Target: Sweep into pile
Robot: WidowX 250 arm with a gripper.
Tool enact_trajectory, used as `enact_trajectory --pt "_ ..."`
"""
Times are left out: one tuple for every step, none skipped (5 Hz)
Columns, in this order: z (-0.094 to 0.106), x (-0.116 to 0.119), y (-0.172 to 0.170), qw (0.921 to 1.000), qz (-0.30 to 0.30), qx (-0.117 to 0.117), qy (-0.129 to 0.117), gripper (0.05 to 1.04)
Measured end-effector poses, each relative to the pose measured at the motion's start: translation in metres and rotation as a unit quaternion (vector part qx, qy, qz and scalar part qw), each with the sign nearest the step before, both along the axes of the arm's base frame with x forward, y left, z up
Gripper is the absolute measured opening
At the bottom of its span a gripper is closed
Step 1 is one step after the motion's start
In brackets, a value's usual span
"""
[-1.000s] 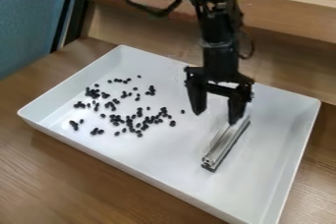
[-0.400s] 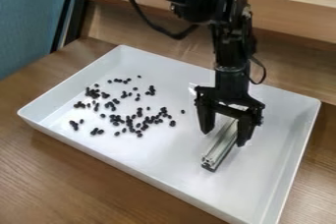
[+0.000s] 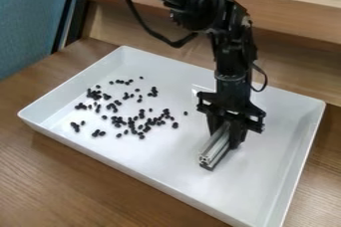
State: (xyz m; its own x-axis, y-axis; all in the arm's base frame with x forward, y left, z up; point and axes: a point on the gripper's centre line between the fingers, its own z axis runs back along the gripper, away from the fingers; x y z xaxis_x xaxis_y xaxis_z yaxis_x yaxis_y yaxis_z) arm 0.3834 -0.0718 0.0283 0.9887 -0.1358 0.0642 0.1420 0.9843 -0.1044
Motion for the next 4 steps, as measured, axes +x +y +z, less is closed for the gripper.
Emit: enact_trajectory --pt "-0.001 -0.005 -0.001 0.9999 -0.009 -0.002 0.005 0.400" --pt "-0.002 -0.019 0.003 0.9992 -0.034 0.005 0.022 0.399" --pt "-0.003 -0.033 0.015 0.9974 -0.062 0.022 0.029 0.399" --pt "-0.005 -0.041 0.033 0.9967 -0.068 0.033 0.028 0.399"
